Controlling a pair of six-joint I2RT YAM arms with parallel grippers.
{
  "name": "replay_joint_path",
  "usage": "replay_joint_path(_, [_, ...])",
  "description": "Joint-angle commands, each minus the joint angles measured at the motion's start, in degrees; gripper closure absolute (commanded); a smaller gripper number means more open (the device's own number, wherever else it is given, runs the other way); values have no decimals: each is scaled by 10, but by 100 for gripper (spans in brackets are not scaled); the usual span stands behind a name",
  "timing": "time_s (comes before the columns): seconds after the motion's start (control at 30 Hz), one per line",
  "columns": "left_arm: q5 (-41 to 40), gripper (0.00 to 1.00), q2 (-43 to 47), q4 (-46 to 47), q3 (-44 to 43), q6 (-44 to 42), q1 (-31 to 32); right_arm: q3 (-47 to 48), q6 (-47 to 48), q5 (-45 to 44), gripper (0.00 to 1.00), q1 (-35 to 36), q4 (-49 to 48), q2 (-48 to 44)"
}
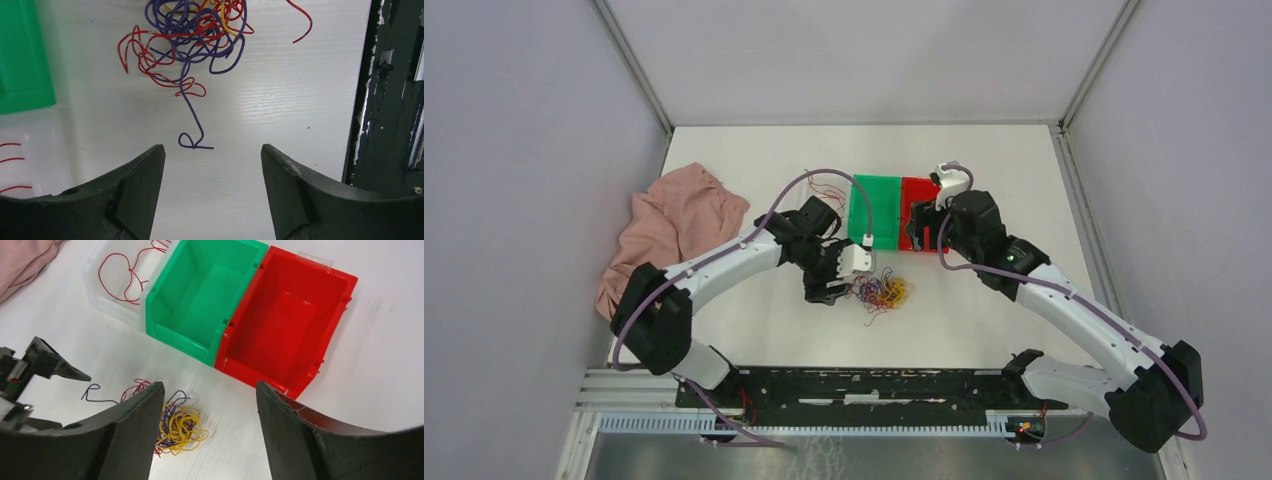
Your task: Untangle the cables
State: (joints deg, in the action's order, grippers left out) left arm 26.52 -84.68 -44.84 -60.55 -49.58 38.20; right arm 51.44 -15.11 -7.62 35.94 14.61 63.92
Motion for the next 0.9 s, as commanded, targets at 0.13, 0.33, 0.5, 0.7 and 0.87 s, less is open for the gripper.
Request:
replay_joint_path(0.13, [-24,30,-76,49,-36,-21,24,-67,-58,-6,31,-12,4,-80])
replay_joint_path(0.33, [-35,49,-105,84,-36,-6,30,-101,-83,-11,35,-14,10,-122])
replay_joint_path(0.5, [-60,80,-106,104,-34,-9,33,-107,-100,3,37,-14,37,-152])
replay_joint_path(0.7, [-101,97,-39,64,-84,-47,33,-143,-139,63,33,-14,45,-202])
replay_joint_path(0.87, [-84,97,43,19,-143,-76,33,-138,-141,118,25,-14,70,-231])
